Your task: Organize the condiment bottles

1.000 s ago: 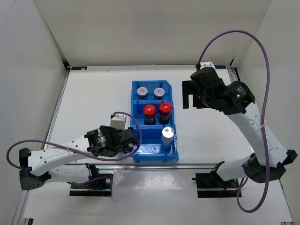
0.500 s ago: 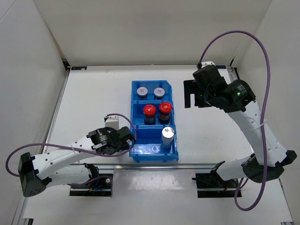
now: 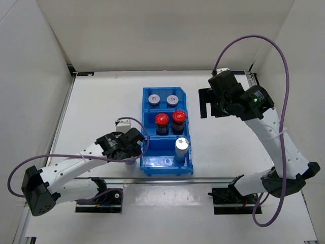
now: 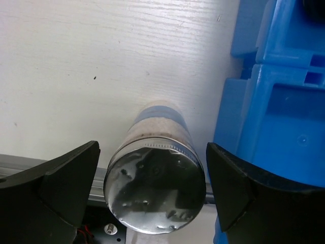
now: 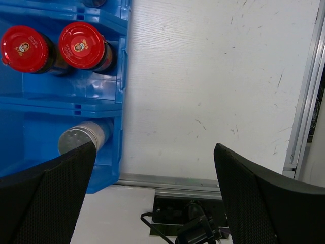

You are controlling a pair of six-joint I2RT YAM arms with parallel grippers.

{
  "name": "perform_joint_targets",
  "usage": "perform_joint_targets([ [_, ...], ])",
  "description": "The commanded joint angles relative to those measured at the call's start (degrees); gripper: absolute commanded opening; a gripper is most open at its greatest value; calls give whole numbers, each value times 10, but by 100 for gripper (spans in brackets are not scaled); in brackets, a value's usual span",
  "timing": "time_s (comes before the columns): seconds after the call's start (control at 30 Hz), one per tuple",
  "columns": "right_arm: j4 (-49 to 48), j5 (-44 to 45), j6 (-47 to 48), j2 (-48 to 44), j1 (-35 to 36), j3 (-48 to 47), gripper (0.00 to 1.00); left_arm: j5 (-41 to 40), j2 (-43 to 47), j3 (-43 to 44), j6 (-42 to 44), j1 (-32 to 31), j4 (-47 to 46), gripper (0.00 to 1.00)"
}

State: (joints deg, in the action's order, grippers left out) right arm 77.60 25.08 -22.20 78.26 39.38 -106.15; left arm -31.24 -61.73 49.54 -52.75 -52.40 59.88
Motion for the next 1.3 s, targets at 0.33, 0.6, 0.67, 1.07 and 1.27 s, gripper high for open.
perform_joint_targets([
  [0.33, 31, -7, 11, -8, -5, 15, 100, -23, 21, 112, 57, 22, 19, 11],
  [0.6, 25, -13, 11, -14, -11, 33, 100, -92, -76, 348, 196, -35, 43, 11],
  [0.67, 19, -13, 11, -19, -11, 33, 100, -67, -91, 368, 225, -45, 13, 11],
  [1.07, 19, -13, 6, -36, -28, 61, 100, 35, -113, 270, 233, -125, -104, 11],
  [1.27, 19, -13, 18, -25, -40, 49, 100, 56, -130, 241, 244, -125, -115, 11],
])
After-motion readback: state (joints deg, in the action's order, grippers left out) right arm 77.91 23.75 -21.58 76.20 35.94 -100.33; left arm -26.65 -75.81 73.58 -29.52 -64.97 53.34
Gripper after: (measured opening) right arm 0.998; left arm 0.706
